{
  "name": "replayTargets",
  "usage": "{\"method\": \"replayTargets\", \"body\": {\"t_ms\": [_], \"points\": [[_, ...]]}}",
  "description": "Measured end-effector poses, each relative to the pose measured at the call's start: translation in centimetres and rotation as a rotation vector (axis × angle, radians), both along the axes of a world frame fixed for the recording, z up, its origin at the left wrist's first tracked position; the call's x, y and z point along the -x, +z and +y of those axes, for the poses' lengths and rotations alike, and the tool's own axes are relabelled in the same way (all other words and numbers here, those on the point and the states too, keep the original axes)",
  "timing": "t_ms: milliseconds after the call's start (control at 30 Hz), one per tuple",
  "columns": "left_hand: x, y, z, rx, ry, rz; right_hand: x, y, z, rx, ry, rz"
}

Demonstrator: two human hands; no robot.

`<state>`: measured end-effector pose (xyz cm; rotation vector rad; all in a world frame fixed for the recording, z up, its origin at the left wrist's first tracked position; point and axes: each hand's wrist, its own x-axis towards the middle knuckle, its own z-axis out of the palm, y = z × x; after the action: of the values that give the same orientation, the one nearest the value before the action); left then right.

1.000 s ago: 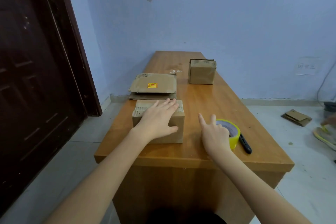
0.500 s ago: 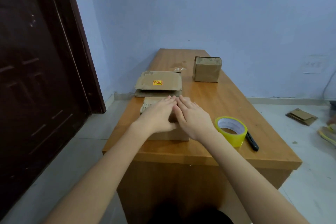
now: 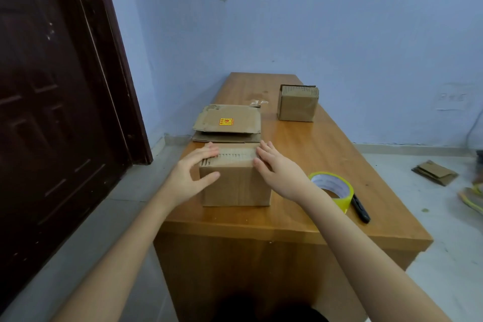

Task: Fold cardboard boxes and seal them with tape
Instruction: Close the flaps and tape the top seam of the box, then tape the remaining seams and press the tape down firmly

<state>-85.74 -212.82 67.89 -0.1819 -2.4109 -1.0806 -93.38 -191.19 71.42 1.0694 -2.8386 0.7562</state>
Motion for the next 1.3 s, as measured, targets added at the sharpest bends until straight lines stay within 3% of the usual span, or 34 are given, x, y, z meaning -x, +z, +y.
{"method": "replayTargets", "body": {"t_ms": [167, 300, 467, 567, 667, 800, 1033, 1167, 1300], "points": [[-0.7, -0.7, 0.2, -0.03, -0.01, 0.031, 0.7, -0.3, 0.4, 0.004, 0.022, -0.036], [-1.6, -0.5, 0.8, 0.036, -0.038, 0.05, 2.2, -0.2, 1.2, -0.085, -0.128, -0.044], [-1.7, -0.1, 3.0, 0.301, 0.053, 0.239, 2.9, 0.0, 1.1, -0.156, -0.318, 0.278], [-1.2, 0.1, 4.2, 0.392, 0.067, 0.303, 1.9, -0.2, 0.8, -0.021, -0.229, 0.415], [-0.6, 0.2, 5.8, 0.442, 0.073, 0.331, -0.3, -0.2, 0.4, 0.153, -0.058, 0.329], [0.1, 0.0, 8.5, 0.396, 0.16, 0.344, -1.3, -0.5, 0.9, 0.134, 0.005, 0.327], [1.8, 0.5, 10.2, 0.386, 0.105, 0.233, -0.6, -0.4, 3.1, 0.084, 0.025, 0.289], [1.5, 0.5, 10.1, 0.396, 0.11, 0.208, -0.1, -0.1, 5.8, 0.08, -0.114, 0.334], [0.9, 1.1, 10.0, 0.45, 0.137, 0.134, 1.7, -0.4, 9.1, -0.129, -0.307, 0.257]]}}
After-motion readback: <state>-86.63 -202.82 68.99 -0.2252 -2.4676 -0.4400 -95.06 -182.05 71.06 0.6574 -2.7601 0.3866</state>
